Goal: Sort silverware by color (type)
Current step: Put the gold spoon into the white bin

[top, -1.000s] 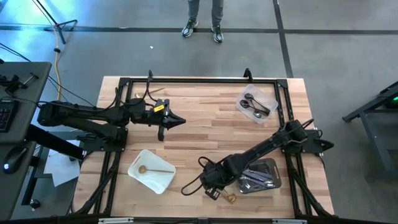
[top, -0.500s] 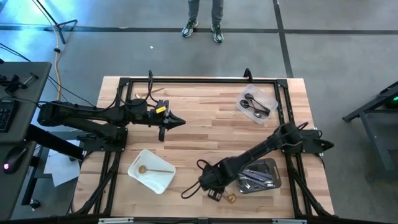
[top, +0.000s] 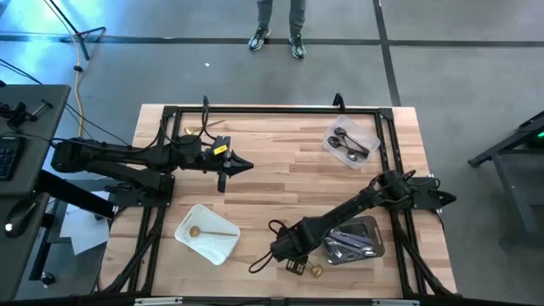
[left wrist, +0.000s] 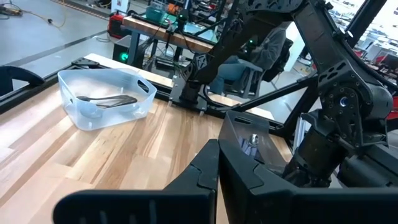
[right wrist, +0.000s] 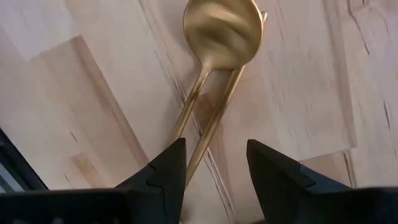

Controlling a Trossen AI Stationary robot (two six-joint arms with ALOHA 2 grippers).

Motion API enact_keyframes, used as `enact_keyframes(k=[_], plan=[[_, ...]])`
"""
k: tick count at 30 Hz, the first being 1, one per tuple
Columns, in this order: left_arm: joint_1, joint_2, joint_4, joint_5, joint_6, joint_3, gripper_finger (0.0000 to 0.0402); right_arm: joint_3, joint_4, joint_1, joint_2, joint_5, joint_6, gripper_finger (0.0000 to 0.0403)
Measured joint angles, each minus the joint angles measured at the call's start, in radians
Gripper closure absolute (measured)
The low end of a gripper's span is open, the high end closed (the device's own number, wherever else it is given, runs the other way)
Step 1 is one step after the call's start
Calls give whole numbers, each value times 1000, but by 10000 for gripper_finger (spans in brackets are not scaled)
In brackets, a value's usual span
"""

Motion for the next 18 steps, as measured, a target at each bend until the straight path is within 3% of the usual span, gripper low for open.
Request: enact_keyframes(k=[12, 18], plan=[[14, 0, 1, -12, 0, 0, 401, 0, 12, 6, 35, 1, -43, 249], [27, 0, 2, -12, 0, 0, 401, 3, 3, 7, 56, 5, 43, 249]])
